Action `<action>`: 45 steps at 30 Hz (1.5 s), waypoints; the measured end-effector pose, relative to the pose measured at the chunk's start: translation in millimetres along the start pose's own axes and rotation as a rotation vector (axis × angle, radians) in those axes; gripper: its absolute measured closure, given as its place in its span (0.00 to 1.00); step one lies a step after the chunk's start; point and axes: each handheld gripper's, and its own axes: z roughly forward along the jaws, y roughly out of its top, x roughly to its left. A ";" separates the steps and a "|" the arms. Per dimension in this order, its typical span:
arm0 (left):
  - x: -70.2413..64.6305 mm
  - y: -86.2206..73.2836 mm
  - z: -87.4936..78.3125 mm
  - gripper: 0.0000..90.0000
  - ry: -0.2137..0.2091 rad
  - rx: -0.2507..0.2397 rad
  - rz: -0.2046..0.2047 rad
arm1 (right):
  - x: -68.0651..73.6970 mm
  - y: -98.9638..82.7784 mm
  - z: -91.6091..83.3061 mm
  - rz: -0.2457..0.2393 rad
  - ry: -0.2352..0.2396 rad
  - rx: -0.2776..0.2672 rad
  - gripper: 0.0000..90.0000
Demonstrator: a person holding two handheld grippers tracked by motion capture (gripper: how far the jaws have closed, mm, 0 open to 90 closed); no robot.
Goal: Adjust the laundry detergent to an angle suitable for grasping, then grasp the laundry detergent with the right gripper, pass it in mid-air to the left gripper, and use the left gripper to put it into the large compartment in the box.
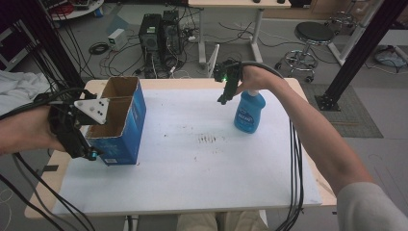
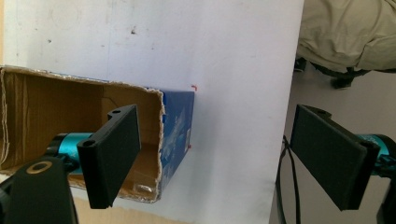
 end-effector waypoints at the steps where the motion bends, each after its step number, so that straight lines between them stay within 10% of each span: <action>1: -0.2 -0.3 0.9 0.18 -0.001 -0.007 -0.005 | -0.3 -0.2 -0.3 0.001 0.002 -0.003 0.15; 22: 2.9 -2.4 11.0 0.18 -0.014 -0.012 -0.007 | 9.3 2.6 -11.1 -0.012 0.007 -0.009 0.15; 45: 8.8 -1.4 16.5 0.18 -0.033 -0.017 -0.017 | 76.6 -13.4 -27.3 -0.038 0.005 -0.002 0.15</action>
